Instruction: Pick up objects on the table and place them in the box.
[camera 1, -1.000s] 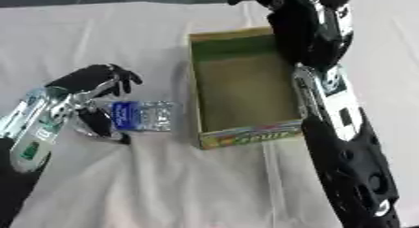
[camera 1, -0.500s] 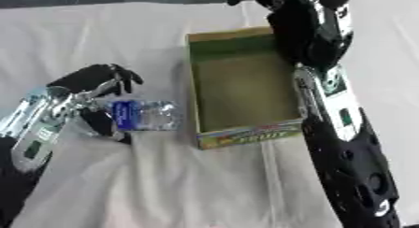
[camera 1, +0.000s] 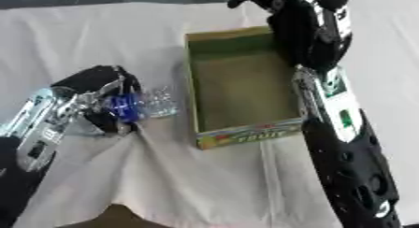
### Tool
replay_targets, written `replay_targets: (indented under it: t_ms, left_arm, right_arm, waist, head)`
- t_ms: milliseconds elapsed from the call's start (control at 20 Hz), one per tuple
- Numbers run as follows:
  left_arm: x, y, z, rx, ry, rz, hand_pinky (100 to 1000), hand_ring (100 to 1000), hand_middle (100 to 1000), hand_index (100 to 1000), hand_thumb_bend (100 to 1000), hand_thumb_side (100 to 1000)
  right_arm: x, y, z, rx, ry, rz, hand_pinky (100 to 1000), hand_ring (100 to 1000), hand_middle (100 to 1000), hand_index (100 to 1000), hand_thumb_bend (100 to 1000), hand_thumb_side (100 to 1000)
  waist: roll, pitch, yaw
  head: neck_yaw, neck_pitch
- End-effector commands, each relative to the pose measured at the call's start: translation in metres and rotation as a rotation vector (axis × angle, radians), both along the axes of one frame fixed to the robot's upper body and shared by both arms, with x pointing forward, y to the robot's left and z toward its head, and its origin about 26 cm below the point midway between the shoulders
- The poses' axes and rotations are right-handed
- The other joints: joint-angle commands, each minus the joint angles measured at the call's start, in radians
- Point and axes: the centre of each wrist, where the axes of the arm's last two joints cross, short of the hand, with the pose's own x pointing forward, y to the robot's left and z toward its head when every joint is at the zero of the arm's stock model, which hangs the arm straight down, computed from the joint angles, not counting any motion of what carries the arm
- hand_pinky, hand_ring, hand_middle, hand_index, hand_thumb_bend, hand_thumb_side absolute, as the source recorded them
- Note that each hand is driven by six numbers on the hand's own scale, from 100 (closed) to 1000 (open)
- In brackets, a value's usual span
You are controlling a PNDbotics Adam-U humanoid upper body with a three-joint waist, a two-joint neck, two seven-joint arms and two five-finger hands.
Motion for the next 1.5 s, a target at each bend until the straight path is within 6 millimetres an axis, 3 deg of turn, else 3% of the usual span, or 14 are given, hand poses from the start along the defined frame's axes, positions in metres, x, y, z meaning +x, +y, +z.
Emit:
replay_targets:
  t_ms: [50,600,750,1050,1100,1150,1500]
  left_arm:
    - [0.002,0.003,0.006,0.010,-0.027,0.009,100,278,297,357,212,100]
    - [0.004,0.015,0.025,0.042,-0.112,0.027,100,233,233,305,226,100]
    - [0.004,0.020,0.035,0.052,-0.141,0.041,100,188,194,269,222,100]
    - [0.003,0.034,0.064,0.083,-0.206,0.071,100,187,175,271,234,100]
    - [0.003,0.037,0.070,0.091,-0.220,0.079,100,186,176,270,565,100]
    - [0.003,0.040,0.075,0.097,-0.230,0.085,100,192,171,275,239,100]
    - [0.003,0.055,0.104,0.151,-0.264,0.106,100,211,162,289,255,100]
  right_arm:
    - [-0.003,0.003,0.008,0.010,-0.026,0.013,619,822,870,948,407,1000]
    - [-0.003,0.003,0.005,0.010,-0.017,0.012,620,823,870,948,406,1000]
    - [-0.003,0.003,0.004,0.011,-0.013,0.012,620,823,869,947,406,1000]
    - [-0.003,0.002,0.002,0.012,-0.002,0.008,620,823,869,947,407,1000]
    - [-0.003,0.002,0.001,0.011,0.000,0.007,619,823,869,947,390,1000]
    - [-0.003,0.002,0.001,0.011,0.003,0.006,619,823,869,946,407,1000]
    - [-0.002,0.002,-0.004,0.004,0.017,0.006,620,823,869,947,407,1000]
  waist:
    - [0.000,-0.011,0.000]
    - [0.002,-0.019,-0.002]
    - [0.003,-0.024,-0.001]
    - [0.006,-0.035,0.004]
    - [0.007,-0.036,0.005]
    - [0.008,-0.039,0.007]
    - [0.015,-0.052,0.016]
  head:
    - [0.005,-0.003]
    - [0.001,-0.003]
    - [-0.003,-0.003]
    - [-0.012,-0.003]
    - [-0.014,-0.003]
    - [-0.016,-0.003]
    - [-0.027,-0.003]
